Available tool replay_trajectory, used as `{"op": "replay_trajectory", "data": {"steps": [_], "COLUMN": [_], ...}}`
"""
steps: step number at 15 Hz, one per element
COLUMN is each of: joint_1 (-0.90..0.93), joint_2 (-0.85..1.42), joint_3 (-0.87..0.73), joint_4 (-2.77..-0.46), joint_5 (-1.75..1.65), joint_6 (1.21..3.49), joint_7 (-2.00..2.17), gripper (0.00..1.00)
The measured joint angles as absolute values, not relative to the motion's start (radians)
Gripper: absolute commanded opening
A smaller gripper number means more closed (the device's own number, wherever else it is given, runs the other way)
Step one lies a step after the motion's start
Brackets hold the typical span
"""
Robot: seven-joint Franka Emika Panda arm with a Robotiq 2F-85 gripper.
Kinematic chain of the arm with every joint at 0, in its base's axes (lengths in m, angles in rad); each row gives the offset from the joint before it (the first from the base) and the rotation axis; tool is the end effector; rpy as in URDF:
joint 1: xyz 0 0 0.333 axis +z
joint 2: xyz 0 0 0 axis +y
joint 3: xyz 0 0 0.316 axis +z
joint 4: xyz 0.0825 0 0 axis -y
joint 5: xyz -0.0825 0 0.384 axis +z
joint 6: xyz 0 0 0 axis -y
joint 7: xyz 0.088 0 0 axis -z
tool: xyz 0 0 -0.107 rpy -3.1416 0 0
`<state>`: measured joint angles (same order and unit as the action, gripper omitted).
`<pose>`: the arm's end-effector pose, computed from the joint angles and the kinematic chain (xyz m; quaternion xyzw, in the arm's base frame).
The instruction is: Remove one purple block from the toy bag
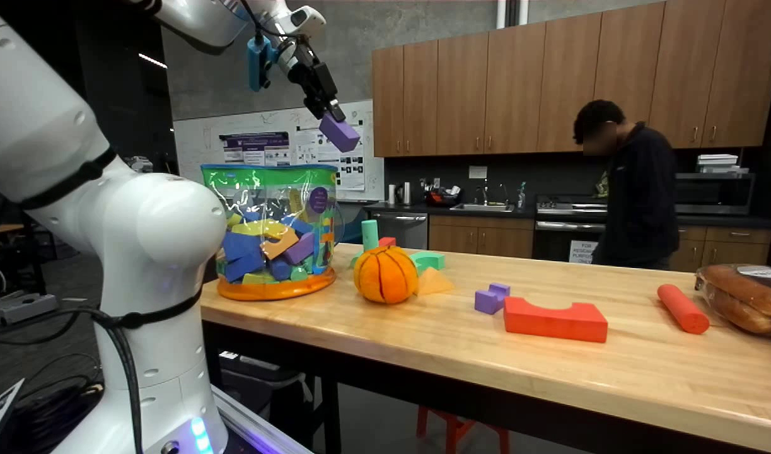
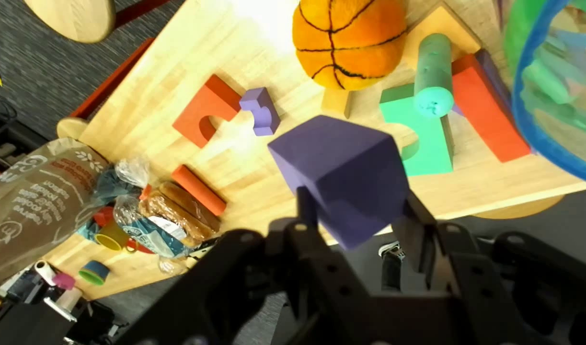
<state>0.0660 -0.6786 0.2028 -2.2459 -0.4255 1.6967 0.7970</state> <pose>0.3451 0.0768 0.6274 0.9263 -0.2542 0.1830 0.2093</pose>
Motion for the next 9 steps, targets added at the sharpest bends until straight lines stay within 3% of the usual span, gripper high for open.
{"op": "replay_trajectory", "data": {"steps": [9], "joint_1": [-0.084], "joint_2": [-0.669], "joint_3": [0.046], "joint_4": [-2.309], "joint_5": [-0.429], "joint_6": [1.898], "joint_7": [0.64], "gripper": [0.19]}}
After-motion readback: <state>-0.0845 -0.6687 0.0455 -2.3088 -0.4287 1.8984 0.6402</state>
